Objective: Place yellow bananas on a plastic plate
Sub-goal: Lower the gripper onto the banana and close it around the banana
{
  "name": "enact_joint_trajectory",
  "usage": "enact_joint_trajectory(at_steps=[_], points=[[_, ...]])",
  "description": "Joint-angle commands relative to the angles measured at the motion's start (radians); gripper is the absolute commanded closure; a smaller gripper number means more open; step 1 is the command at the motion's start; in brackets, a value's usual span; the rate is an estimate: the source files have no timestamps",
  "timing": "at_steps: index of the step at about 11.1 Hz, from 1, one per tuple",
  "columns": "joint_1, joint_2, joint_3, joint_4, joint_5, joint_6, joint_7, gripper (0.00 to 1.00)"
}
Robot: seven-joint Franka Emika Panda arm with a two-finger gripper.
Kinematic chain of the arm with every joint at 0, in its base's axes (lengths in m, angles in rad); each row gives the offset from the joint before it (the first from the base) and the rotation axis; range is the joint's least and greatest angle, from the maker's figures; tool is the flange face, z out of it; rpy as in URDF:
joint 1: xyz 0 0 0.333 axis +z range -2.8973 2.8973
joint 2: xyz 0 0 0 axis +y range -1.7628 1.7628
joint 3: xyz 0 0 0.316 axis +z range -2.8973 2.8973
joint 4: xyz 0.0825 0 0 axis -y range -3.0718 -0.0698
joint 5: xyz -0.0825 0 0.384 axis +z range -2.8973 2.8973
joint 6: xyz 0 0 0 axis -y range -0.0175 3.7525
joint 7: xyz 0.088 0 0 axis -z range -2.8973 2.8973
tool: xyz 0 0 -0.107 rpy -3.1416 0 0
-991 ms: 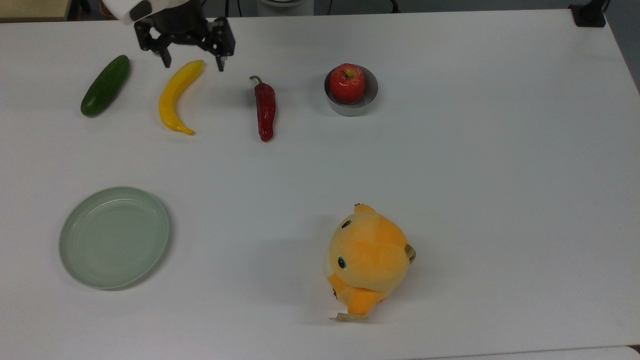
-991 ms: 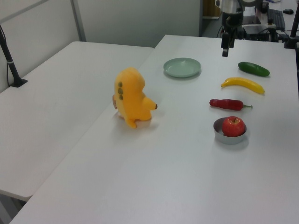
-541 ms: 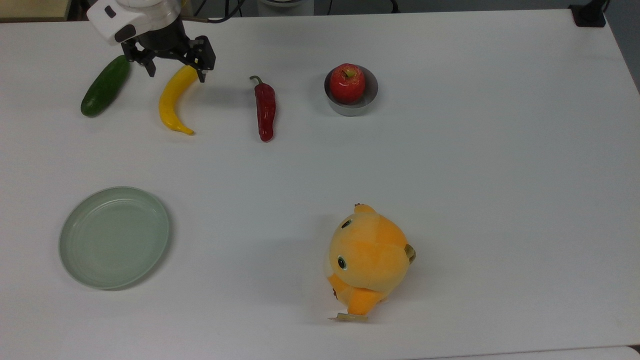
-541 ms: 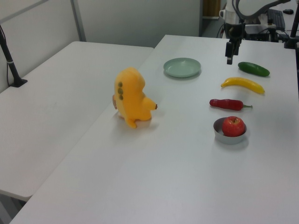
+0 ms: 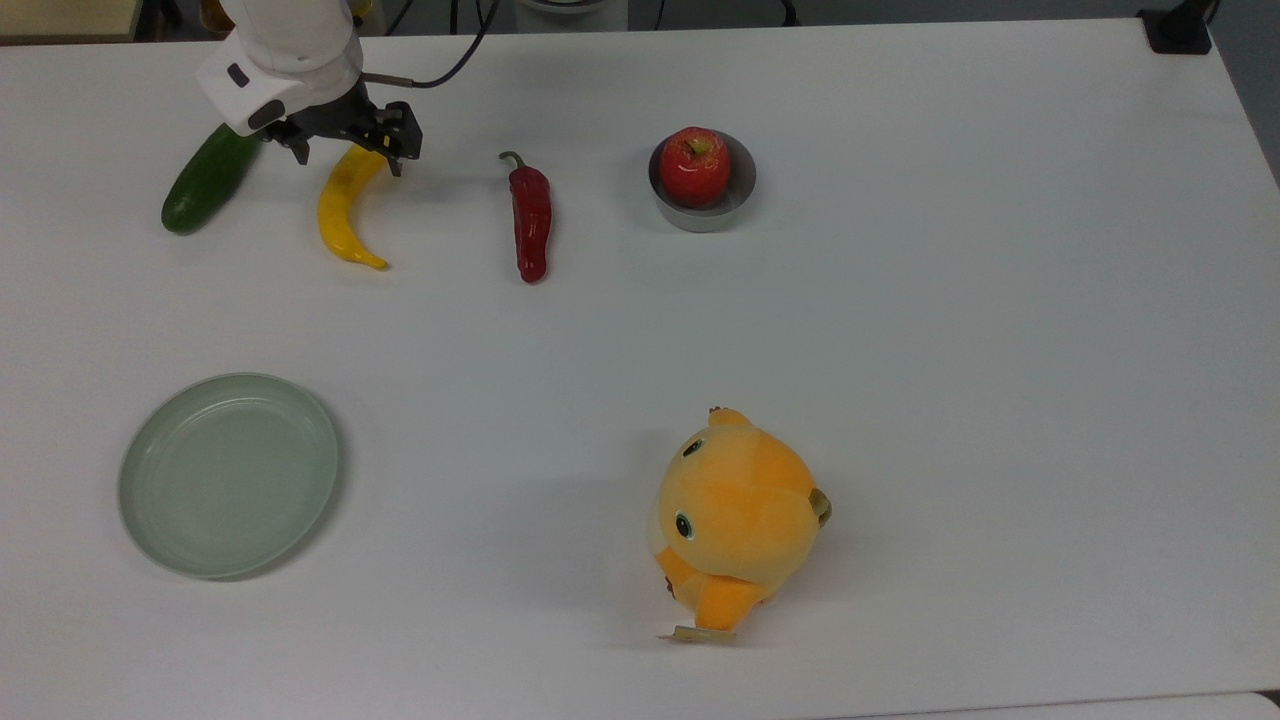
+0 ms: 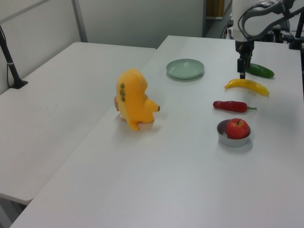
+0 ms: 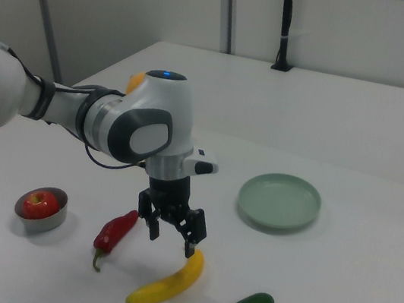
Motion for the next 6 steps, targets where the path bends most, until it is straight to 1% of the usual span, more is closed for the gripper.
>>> enact_joint_trajectory(at_steps=[1, 3, 5, 6], points=[[-0.017, 0.011, -0.008, -0.047, -0.021, 0.098, -0.005, 0.00], [-0.027, 0.023, -0.017, -0.076, -0.055, 0.144, -0.004, 0.00], [-0.027, 0.034, -0.022, -0.077, -0.055, 0.153, -0.002, 0.00], [-0.027, 0.037, -0.022, -0.077, -0.055, 0.155, -0.002, 0.04]])
